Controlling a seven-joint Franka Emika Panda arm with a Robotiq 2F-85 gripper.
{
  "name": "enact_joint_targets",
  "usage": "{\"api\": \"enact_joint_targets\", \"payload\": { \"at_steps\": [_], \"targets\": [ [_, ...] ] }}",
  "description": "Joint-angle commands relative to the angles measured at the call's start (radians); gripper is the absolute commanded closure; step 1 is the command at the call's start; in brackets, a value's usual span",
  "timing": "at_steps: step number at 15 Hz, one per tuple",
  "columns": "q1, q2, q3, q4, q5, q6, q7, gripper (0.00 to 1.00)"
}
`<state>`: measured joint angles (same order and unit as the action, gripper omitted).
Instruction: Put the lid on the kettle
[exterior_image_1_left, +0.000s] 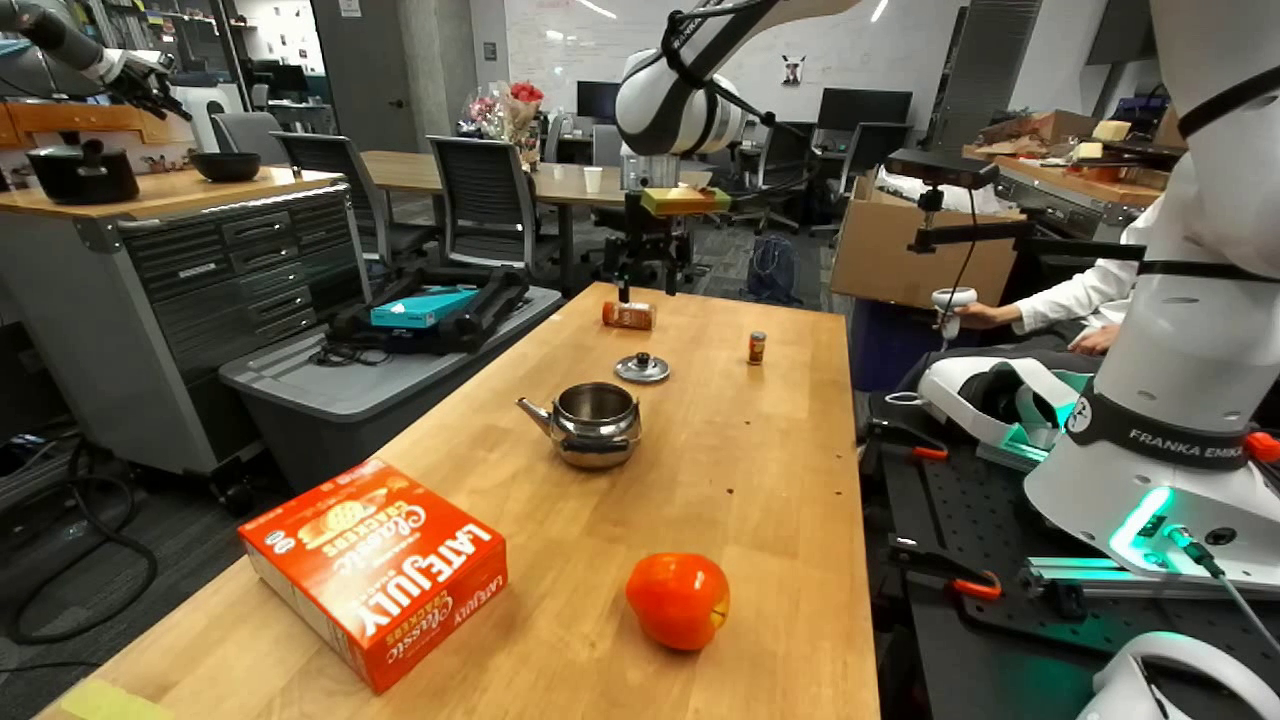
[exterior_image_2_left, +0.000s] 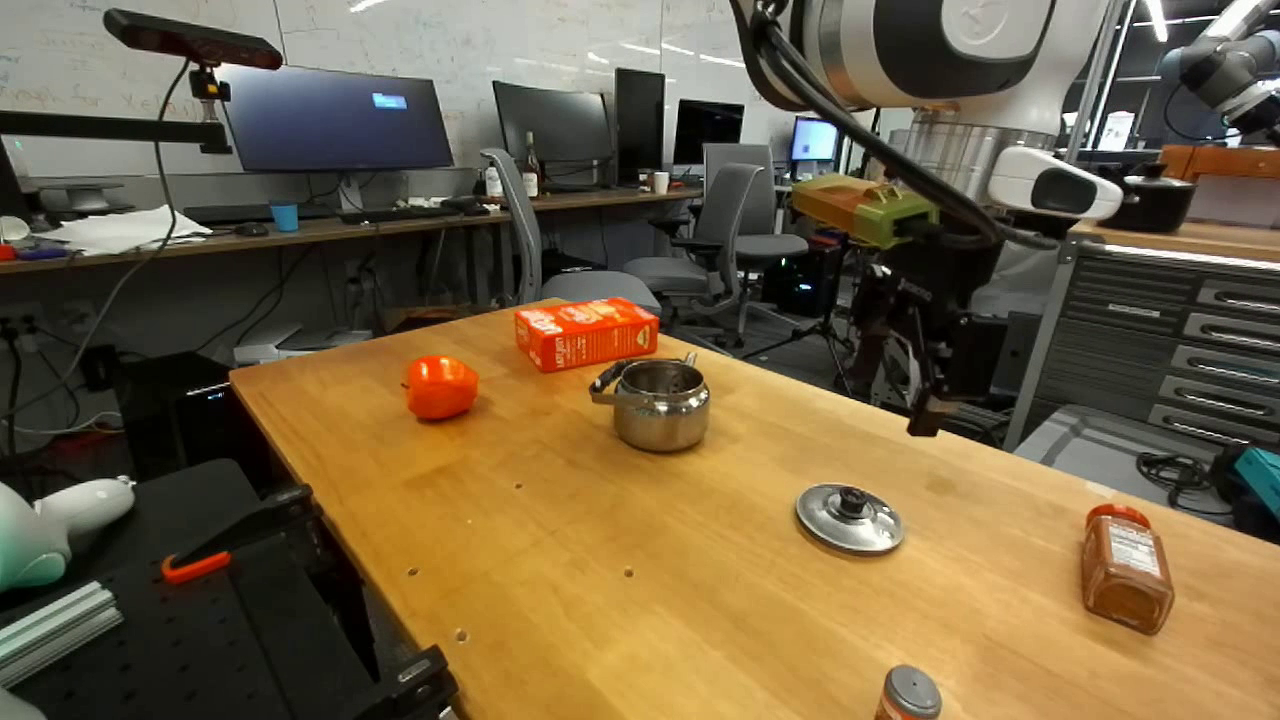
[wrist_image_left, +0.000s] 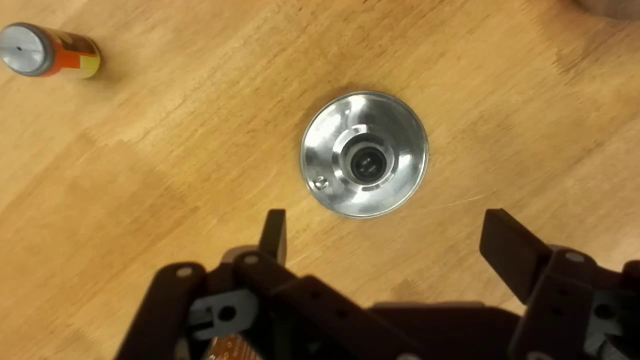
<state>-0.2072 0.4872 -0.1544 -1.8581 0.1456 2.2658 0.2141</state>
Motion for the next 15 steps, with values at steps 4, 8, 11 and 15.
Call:
{"api": "enact_joint_targets", "payload": {
  "at_steps": [4,8,11,15],
  "targets": [
    [-0.011,0.095,0.014,0.095,0.025,-0.027,-0.022,0.0],
    [-0.011,0.123,0.017,0.112,0.024,-0.029,-0.021,0.0],
    [-0.011,0.142,0.017,0.124,0.022,-0.032,-0.018,0.0],
    [-0.01,0.165,0.014,0.133,0.018,-0.038,-0.014,0.0]
  ]
}}
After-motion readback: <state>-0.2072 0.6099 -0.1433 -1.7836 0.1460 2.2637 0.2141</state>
